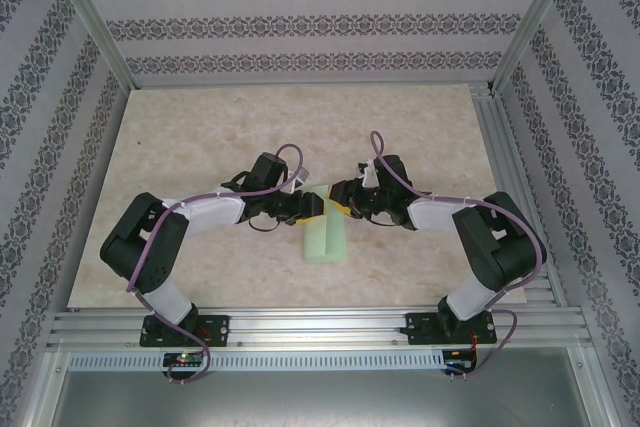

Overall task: Fold a paper plane with a square sheet of paper (fold left side to right side)
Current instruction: First fold in half a square sheet of paper at the center of the table.

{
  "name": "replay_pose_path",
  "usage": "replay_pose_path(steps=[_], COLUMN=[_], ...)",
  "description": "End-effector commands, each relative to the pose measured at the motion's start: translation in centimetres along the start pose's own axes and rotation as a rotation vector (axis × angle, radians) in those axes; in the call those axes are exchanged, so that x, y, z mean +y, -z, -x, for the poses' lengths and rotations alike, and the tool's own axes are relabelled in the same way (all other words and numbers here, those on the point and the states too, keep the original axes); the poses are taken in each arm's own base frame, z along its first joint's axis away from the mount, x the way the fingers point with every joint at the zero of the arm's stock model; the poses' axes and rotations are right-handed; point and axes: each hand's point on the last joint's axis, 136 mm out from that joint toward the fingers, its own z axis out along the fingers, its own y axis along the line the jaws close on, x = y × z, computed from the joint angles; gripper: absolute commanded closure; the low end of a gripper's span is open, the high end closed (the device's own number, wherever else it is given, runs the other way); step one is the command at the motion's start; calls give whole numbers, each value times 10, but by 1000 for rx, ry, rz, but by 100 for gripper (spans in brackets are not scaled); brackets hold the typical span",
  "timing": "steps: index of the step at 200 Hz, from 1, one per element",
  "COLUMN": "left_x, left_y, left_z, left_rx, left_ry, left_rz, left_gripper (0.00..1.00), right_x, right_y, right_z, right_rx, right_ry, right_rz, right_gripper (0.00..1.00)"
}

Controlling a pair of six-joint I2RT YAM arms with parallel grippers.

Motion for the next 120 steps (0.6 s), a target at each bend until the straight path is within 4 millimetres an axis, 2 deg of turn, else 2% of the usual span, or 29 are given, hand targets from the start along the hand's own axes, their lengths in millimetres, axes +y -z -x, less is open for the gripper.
replay_pose_path(steps=[1, 50, 98, 120], left_x=[-13, -14, -14, -8], left_y=[-4, -5, -3, 14], left_z=[6, 7, 6, 6], left_rx=[-11, -12, -10, -29], left_ry=[-33, -36, -40, -88], left_rz=[-28, -30, -23, 92], left_gripper=[49, 49, 47, 45], right_x=[16, 10, 4, -3], right_y=[-7, -16, -19, -16], right_z=[6, 1, 1, 1], right_rx=[-5, 19, 29, 30], right_ry=[26, 15, 19, 32], right_rz=[52, 31, -2, -51], right_gripper=[60, 66, 91, 96])
